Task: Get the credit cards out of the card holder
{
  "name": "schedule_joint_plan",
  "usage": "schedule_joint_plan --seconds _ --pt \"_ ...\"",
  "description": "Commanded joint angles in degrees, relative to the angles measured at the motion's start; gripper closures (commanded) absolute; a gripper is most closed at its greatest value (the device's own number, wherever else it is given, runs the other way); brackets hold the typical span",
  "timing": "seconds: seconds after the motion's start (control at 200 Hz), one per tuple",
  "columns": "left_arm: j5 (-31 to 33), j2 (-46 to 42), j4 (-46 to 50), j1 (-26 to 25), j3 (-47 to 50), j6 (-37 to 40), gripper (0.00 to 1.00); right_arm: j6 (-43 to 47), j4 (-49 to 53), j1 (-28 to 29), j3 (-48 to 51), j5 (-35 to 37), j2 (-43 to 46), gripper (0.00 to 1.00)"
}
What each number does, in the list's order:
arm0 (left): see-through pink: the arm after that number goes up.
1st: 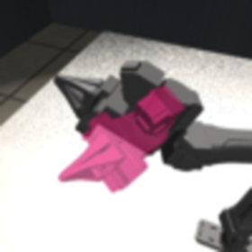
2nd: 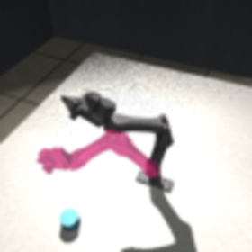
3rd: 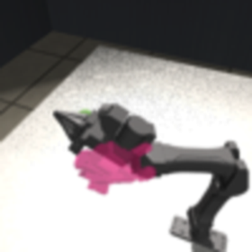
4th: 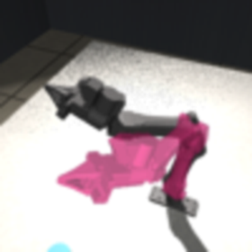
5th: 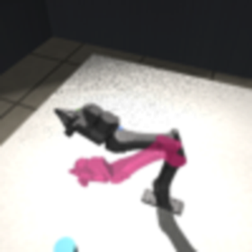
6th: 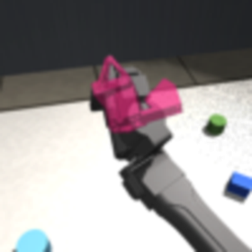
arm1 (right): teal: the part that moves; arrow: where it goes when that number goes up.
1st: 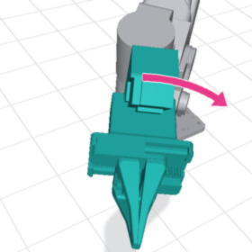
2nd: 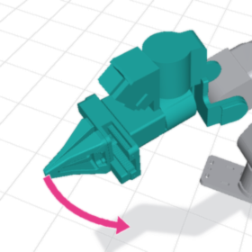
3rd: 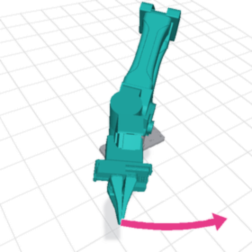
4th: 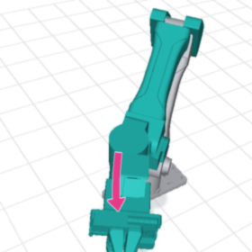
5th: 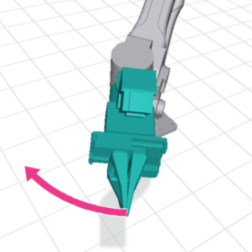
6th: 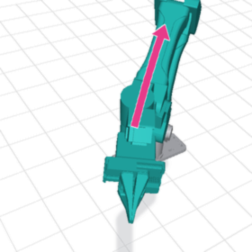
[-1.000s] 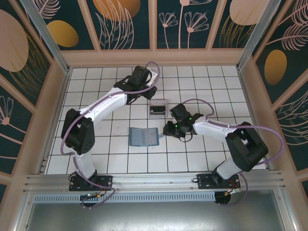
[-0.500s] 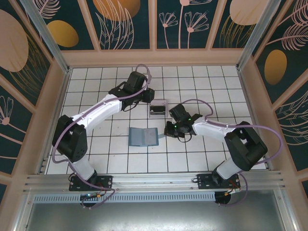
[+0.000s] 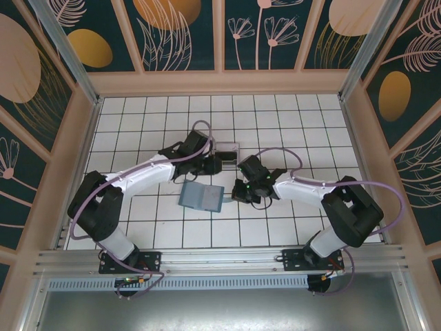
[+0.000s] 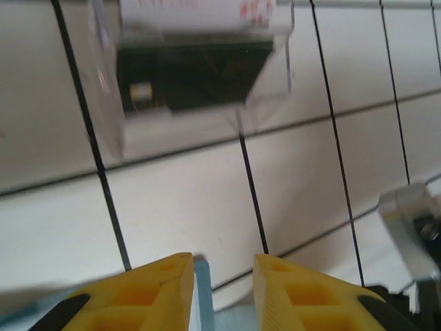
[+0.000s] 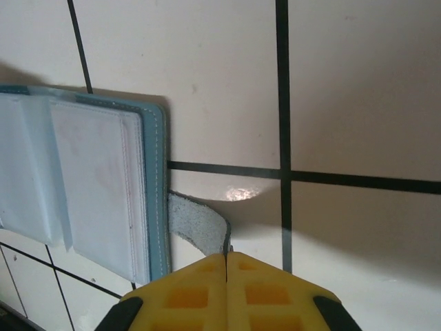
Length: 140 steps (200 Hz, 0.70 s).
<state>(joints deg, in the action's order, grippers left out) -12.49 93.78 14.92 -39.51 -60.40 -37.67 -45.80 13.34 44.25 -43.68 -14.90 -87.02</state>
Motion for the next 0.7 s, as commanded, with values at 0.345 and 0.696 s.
schedule_joint_plan --seconds 0.345,0.696 --pt "-10.77 -0.80 -5.24 -3.22 11.70 -6.14 0.69 -1.15 -0.07 0.49 0.38 1.71 0.88 0.93" --pt "-11.29 2.63 -4.53 -3.92 9.66 -5.09 0.68 -0.78 0.96 0.49 0.18 2.19 1.29 0.93"
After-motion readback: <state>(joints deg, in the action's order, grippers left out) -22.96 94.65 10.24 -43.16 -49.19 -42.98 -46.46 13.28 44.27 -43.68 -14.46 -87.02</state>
